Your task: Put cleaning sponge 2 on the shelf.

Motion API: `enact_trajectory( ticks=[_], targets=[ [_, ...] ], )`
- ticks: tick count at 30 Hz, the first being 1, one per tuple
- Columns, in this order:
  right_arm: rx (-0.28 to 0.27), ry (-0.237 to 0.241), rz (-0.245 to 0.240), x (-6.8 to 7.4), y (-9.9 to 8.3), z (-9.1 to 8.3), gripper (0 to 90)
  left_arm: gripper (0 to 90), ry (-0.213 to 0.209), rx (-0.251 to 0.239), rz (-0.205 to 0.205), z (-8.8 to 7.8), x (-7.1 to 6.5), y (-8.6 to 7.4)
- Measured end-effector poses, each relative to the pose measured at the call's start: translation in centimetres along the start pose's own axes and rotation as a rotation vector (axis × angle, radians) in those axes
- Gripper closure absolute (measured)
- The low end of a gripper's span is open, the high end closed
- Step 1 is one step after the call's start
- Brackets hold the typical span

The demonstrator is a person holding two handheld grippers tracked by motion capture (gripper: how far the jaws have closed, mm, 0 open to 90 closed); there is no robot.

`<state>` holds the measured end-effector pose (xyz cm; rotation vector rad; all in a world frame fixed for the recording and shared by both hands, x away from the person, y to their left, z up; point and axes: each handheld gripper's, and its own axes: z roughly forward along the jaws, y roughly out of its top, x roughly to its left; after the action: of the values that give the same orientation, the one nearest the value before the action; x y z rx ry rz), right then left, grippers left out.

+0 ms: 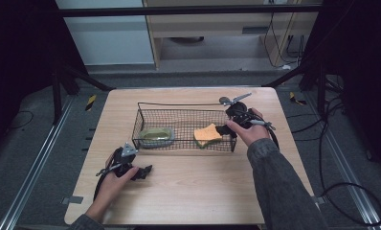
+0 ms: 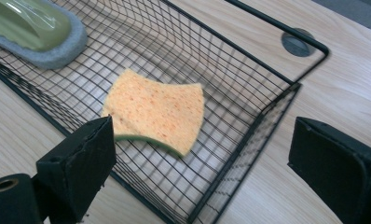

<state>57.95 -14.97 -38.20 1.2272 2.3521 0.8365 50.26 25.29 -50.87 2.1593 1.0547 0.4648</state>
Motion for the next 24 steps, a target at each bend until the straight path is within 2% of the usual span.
enact_trajectory(
  ticks=[7,12,18,24],
  targets=[
    [-0.027,-0.032,0.009,-1.3,-2.3,-1.9,10.0,0.0,0.000,0.000,0.000,0.0,0.0,0.0],
    [-0.027,-0.045,0.012,-2.0,-3.9,-2.4,10.5,0.0,0.000,0.000,0.000,0.0,0.0,0.0],
    [-0.044,-0.066,0.045,-3.3,-6.3,-3.2,11.2,0.0,0.000,0.000,0.000,0.0,0.0,0.0],
    [-0.047,-0.080,0.067,-4.1,-7.8,-3.7,11.2,0.0,0.000,0.000,-0.001,0.0,0.0,0.0]
  ],
)
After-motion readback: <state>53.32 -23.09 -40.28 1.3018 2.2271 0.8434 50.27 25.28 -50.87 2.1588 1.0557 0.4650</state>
